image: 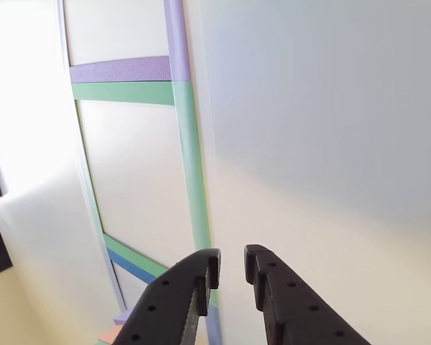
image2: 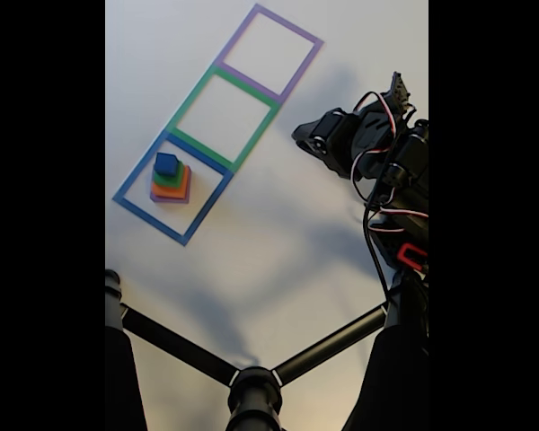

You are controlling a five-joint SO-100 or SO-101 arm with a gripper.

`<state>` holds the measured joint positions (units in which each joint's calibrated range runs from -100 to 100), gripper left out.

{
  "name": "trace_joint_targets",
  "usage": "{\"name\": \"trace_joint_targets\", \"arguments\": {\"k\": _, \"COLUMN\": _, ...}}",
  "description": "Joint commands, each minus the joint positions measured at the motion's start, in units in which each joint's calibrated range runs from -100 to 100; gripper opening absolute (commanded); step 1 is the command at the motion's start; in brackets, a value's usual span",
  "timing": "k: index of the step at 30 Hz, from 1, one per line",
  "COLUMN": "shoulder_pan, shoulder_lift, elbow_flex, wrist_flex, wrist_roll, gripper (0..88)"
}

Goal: Tower of hanoi

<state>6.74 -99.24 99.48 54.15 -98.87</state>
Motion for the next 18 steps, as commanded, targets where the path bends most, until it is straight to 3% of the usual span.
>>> {"name": "trace_joint_targets", "arguments": {"k": 1, "shoulder_pan": 0.31, "shoulder_lift": -0.76, "elbow_flex": 0.52, "wrist_flex": -0.2, "wrist_roll": -0.03, "gripper": 0.0}}
{"name": "trace_joint_targets", "arguments": {"k": 18, "shoulder_pan": 0.85, "shoulder_lift": -0.76, "elbow_flex": 0.52, "wrist_flex": -0.12, "wrist_roll": -1.13, "gripper": 0.0}}
